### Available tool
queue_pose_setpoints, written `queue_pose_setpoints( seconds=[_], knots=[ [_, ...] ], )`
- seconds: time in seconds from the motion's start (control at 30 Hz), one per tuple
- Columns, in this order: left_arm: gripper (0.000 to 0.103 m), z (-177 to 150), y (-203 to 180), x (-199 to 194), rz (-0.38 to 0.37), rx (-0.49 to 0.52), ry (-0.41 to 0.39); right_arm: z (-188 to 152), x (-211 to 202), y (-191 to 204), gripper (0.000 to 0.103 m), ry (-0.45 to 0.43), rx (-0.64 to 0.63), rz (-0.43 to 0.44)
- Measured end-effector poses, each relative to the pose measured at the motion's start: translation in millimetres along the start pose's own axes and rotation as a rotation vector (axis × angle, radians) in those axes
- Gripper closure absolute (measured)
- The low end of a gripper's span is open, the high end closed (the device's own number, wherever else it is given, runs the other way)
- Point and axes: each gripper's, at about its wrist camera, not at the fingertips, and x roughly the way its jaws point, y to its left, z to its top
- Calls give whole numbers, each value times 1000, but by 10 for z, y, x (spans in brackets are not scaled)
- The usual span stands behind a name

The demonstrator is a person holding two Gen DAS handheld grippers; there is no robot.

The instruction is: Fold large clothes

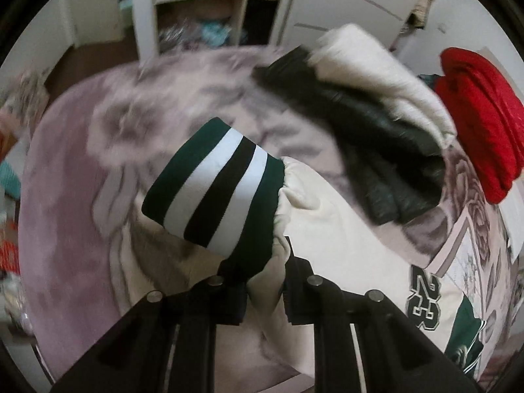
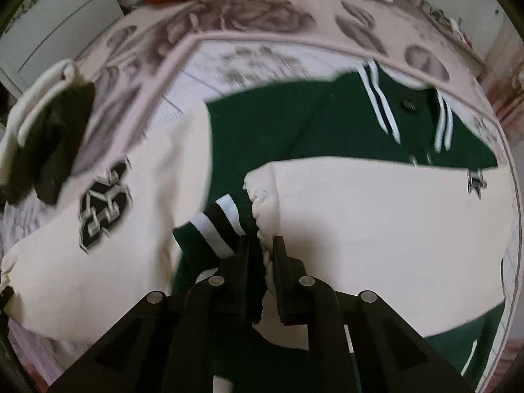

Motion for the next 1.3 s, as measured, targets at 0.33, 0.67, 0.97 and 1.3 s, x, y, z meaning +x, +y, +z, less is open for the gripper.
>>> queue_pose_setpoints(
  seconds=[0.33,0.67,0.97,1.3],
  knots=[
    [90,44,-646,-614,0,175,-181,230,64,-318,17,119,167,260],
    [91,-405,-2052,-1595,-113,482,-404,-52,31,-1170,14,155,135,-41],
    [92,-1944,-3545,-1792,-318,845,-309,-200,67,-2028,6,146,227,-37],
    [92,-4256,-4928,-1500,-517,1111,64,-1324,-185,-4172,6,215,613,-63]
  ],
)
